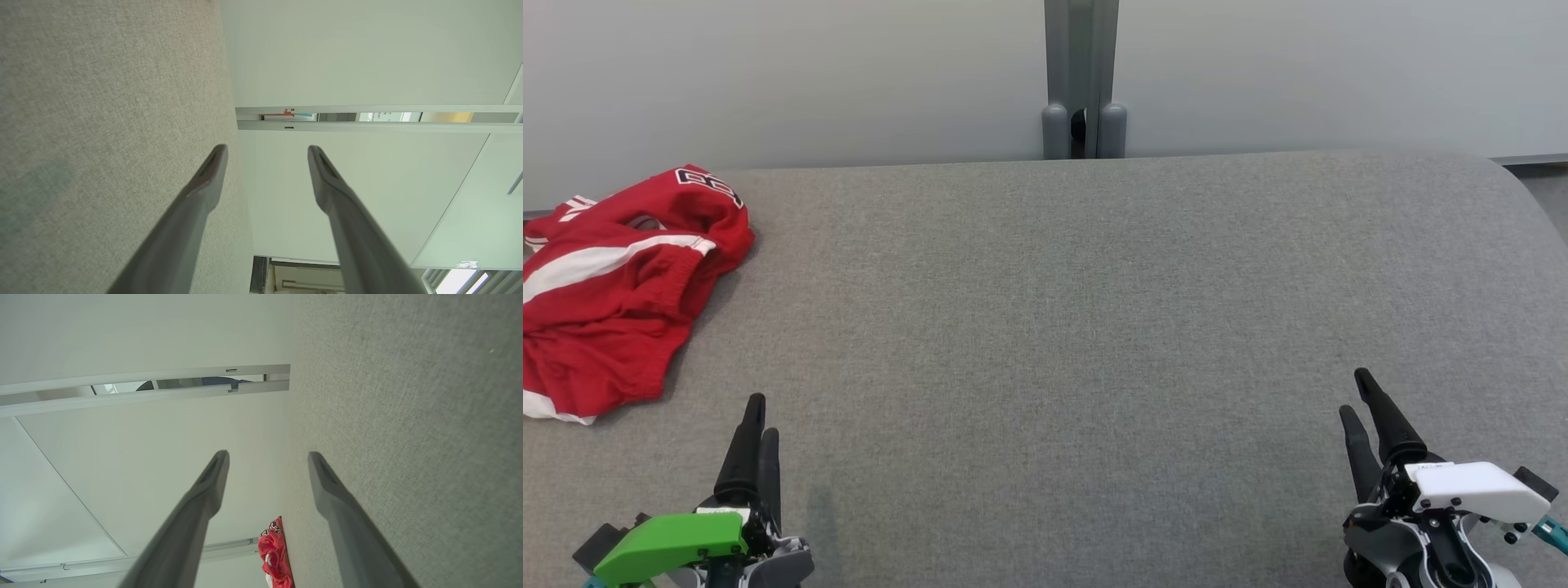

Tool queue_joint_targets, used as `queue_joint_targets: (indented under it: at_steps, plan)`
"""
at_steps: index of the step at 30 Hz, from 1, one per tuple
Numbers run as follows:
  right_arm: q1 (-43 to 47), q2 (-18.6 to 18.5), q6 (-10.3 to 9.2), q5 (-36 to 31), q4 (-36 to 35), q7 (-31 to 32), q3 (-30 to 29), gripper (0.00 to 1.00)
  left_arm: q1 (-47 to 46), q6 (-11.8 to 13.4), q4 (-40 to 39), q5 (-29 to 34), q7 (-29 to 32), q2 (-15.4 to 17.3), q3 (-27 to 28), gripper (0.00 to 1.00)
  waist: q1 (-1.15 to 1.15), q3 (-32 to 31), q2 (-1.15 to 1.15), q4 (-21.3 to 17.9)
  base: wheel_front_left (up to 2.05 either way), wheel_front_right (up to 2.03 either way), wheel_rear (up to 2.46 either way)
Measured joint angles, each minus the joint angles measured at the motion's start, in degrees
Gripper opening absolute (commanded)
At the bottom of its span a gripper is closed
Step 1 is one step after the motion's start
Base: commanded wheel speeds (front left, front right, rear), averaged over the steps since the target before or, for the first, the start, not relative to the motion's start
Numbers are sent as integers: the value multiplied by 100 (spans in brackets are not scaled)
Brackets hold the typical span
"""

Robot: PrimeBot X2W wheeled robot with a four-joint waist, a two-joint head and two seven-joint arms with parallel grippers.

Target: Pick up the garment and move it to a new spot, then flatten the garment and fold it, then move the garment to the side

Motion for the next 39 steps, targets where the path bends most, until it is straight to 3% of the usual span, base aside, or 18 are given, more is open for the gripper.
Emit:
queue_joint_targets:
  at_steps: [11, 20, 39]
  plan:
    - [95, -3, 0, -469, -82, -290, 110, 100, 83, 62, -232, 543, -290, 0, -232, 100, 0, -36, 0, 8, 0, 0, 0]
    - [143, -8, 1, -1446, -338, -512, 115, 100, 113, 229, -485, 1217, -494, 1, -407, 100, 0, -64, 0, 15, 0, 0, 0]
    - [377, -24, 1, -3597, -706, -891, 345, 100, 310, 427, -769, 3541, -879, 4, -657, 100, 0, -147, 0, 27, 0, 0, 0]
